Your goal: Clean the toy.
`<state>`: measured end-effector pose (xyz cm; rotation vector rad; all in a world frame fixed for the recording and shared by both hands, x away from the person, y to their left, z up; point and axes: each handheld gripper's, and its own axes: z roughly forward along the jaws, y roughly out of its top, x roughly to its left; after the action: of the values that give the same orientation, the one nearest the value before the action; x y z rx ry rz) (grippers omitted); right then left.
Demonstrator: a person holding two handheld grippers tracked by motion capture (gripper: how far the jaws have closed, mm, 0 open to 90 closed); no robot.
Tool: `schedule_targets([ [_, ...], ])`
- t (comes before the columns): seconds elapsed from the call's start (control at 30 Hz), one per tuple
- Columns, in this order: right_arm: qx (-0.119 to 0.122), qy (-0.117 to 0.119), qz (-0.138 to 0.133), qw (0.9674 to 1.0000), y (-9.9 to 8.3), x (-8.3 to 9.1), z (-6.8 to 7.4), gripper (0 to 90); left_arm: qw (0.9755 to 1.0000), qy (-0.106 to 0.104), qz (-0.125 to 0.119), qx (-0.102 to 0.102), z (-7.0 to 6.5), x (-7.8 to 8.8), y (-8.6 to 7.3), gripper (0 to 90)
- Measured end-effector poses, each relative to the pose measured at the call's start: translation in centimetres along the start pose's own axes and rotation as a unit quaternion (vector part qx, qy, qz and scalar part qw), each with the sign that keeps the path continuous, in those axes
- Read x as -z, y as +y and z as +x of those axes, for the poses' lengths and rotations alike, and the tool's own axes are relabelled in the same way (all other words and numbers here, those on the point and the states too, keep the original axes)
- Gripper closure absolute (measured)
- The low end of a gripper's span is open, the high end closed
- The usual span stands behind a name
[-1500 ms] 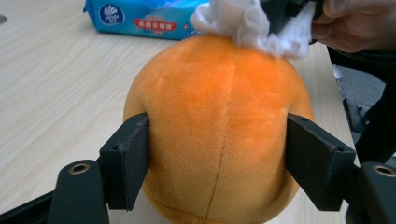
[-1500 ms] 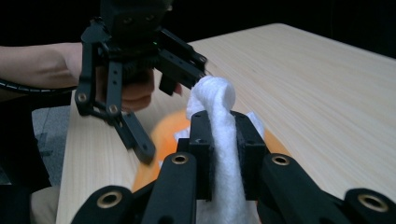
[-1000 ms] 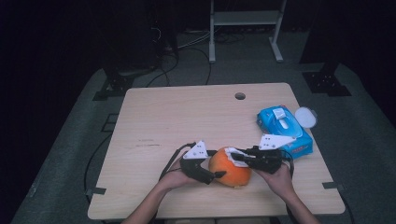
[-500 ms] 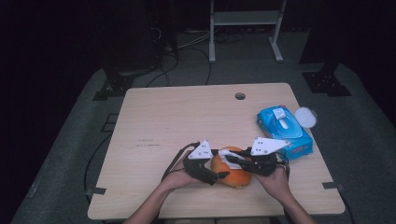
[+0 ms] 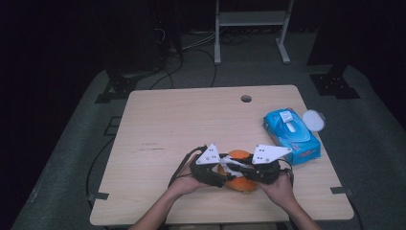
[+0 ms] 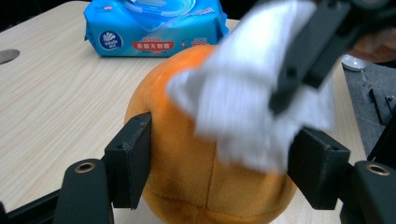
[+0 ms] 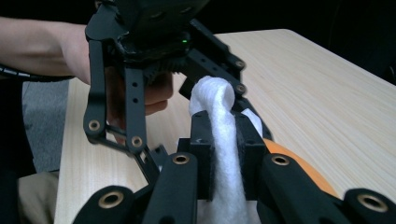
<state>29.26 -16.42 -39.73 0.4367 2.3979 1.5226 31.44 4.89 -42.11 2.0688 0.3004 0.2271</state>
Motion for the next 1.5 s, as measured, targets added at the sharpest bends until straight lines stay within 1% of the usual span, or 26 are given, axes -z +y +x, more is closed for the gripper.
schedule_targets([
  [0.07, -0.003, -0.002, -0.001, 1.0000, 0.0, 0.0, -0.3, 80.2, 1.0000, 0.000, -0.001, 0.001, 0.0, 0.0, -0.1, 29.9],
  [0.17, -0.019, -0.020, -0.004, 0.9996, -0.2, 0.5, -1.1, 80.2, 1.0000, 0.000, 0.000, -0.006, 0.0, 0.0, -0.2, 30.0],
  [0.23, -0.029, -0.026, -0.005, 0.9992, -0.5, 0.9, -1.7, 80.2, 1.0000, 0.000, 0.004, -0.008, 0.1, 0.1, -0.3, 30.0],
  [0.33, -0.039, -0.040, -0.003, 0.9984, -0.9, 1.4, -2.3, 80.2, 1.0000, -0.002, 0.007, -0.003, 0.4, 0.2, -0.8, 29.9],
  [0.43, -0.042, -0.053, 0.004, 0.9977, -1.4, 1.7, -2.7, 80.2, 0.9999, -0.004, 0.011, 0.000, 0.6, 0.4, -1.1, 29.8],
  [0.5, -0.046, -0.052, 0.003, 0.9976, -1.7, 1.9, -2.9, 80.2, 0.9999, -0.005, 0.010, 0.000, 0.6, 0.4, -1.2, 29.8],
  [0.6, -0.046, -0.049, 0.005, 0.9977, -1.8, 2.0, -2.7, 80.2, 0.9998, -0.007, 0.017, -0.007, 0.7, 0.5, -1.4, 29.9],
  [0.77, -0.043, -0.041, 0.011, 0.9982, -2.1, 2.1, -2.2, 80.2, 0.9997, -0.011, 0.021, 0.007, 1.3, 0.7, -2.2, 28.9],
  [0.8, -0.048, -0.039, 0.013, 0.9980, -2.2, 2.2, -2.2, 80.1, 0.9997, -0.013, 0.020, 0.010, 1.4, 0.8, -2.2, 28.0],
  [0.87, -0.053, -0.035, 0.011, 0.9979, -2.4, 2.2, -2.3, 80.1, 0.9994, -0.023, 0.017, 0.017, 1.6, 0.8, -2.2, 22.9],
  [0.93, -0.055, -0.034, 0.010, 0.9979, -2.5, 2.2, -2.3, 80.1, 0.9991, -0.028, 0.002, 0.030, 1.7, 0.9, -2.0, 16.4],
  [1.0, -0.056, -0.029, 0.010, 0.9980, -2.6, 2.0, -2.3, 80.1, 0.9985, -0.031, -0.014, 0.043, 1.7, 1.0, -1.9, 14.7],
  [1.03, -0.055, -0.028, 0.010, 0.9980, -2.6, 1.9, -2.3, 80.1, 0.9985, -0.030, -0.014, 0.043, 1.7, 0.9, -1.9, 14.8],
  [1.07, -0.055, -0.025, 0.010, 0.9981, -2.6, 1.8, -2.2, 80.0, 0.9987, -0.027, -0.014, 0.041, 1.7, 0.7, -2.0, 16.0],
  [1.1, -0.055, -0.025, 0.010, 0.9981, -2.5, 1.7, -2.2, 80.0, 0.9987, -0.025, -0.014, 0.041, 1.6, 0.6, -2.2, 20.0],
  [1.17, -0.053, -0.026, 0.013, 0.9982, -2.4, 1.5, -2.1, 79.9, 0.9987, -0.024, -0.015, 0.042, 1.6, 0.6, -2.3, 24.0],
  [1.27, -0.049, -0.016, 0.003, 0.9986, -1.9, 1.1, -1.6, 79.7, 0.9994, -0.022, -0.009, 0.024, 1.3, 0.7, -2.1, 26.5],
  [1.37, -0.048, 0.004, -0.005, 0.9988, -1.4, 0.3, -1.0, 79.7, 0.9998, -0.021, -0.003, 0.005, 1.0, 0.7, -2.0, 28.5],
  [1.43, -0.031, 0.000, 0.000, 0.9995, -1.1, 0.1, -0.7, 79.7, 0.9998, -0.019, 0.002, 0.001, 1.0, 0.8, -2.0, 29.5],
  [1.5, -0.035, -0.001, 0.000, 0.9994, -1.2, 0.2, -1.0, 79.9, 0.9998, -0.019, 0.006, -0.002, 1.1, 0.9, -2.2, 30.6],
])
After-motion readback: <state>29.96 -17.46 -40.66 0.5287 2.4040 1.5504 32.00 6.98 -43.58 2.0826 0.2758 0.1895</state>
